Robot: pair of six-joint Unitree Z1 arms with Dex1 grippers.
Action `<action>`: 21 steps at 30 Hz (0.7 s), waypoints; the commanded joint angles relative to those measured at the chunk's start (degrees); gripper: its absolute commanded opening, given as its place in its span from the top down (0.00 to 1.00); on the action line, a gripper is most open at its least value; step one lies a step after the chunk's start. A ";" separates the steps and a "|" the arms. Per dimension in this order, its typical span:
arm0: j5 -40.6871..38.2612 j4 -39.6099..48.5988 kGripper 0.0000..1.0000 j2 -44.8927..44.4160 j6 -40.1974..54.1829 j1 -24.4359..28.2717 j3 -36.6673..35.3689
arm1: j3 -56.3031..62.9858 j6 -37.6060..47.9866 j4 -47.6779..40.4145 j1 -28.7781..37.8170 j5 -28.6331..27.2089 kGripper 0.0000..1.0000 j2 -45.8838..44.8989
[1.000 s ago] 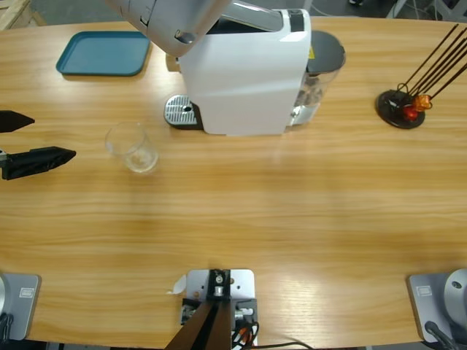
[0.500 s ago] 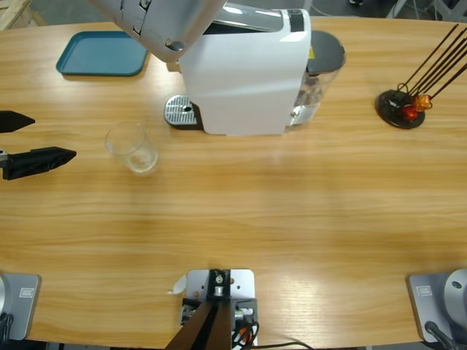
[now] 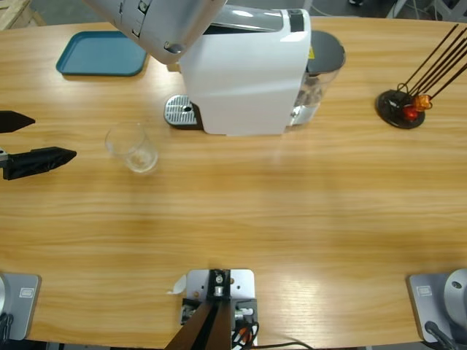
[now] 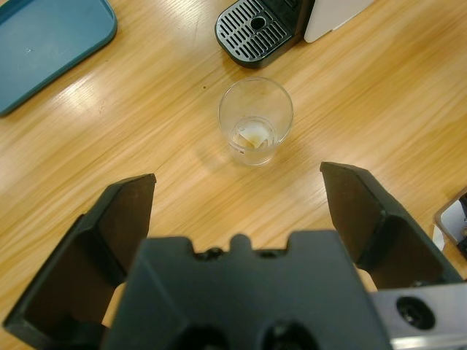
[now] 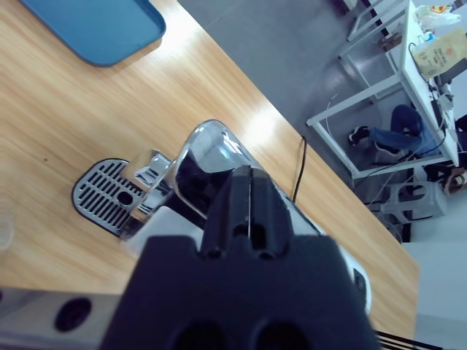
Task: Pour coffee
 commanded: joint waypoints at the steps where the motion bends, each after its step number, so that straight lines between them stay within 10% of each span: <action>1: 0.25 -0.14 0.02 1.93 -0.30 -0.38 1.56 | 5.64 1.87 -0.05 0.81 3.71 1.00 10.11; 21: 0.16 0.30 0.02 2.54 -0.34 -0.38 1.24 | 7.82 4.33 -1.00 0.81 8.68 1.00 11.15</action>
